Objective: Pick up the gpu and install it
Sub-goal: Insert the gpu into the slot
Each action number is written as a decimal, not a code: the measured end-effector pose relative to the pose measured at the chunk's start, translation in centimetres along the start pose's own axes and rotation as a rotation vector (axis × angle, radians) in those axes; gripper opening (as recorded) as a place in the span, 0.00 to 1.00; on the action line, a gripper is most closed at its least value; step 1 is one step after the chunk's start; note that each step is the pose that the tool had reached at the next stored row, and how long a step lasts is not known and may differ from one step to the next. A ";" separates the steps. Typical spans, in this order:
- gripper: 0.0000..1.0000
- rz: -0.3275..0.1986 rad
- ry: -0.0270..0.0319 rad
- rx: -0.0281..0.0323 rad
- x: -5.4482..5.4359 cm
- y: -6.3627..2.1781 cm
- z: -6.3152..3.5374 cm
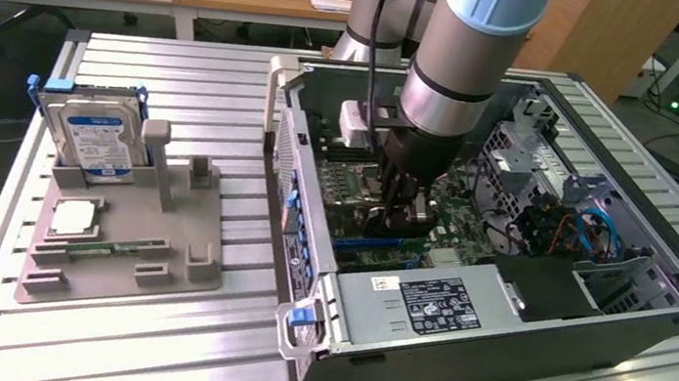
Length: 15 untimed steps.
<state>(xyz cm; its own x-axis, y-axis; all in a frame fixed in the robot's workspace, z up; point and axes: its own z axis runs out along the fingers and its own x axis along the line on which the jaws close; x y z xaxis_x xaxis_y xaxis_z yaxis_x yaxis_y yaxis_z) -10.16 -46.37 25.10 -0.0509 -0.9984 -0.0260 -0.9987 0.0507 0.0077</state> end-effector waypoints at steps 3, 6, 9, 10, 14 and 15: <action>0.27 -0.004 -0.0001 0.0000 0.0 0.00 0.03; 0.27 -0.010 0.0001 -0.0002 -0.2 0.01 0.07; 0.27 -0.015 0.0003 -0.0005 -0.2 -0.01 0.10; 0.27 -0.015 0.0002 -0.0004 -0.2 -0.01 0.13; 0.27 -0.015 -0.0001 -0.0003 -0.2 -0.03 0.22; 0.27 -0.015 0.0000 -0.0003 -0.2 -0.03 0.25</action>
<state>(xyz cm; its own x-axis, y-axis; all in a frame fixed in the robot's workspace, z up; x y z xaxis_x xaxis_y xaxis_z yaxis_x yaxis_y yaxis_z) -10.12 -46.16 24.86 -0.0355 -0.9990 -0.0262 -0.9993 0.0353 0.0076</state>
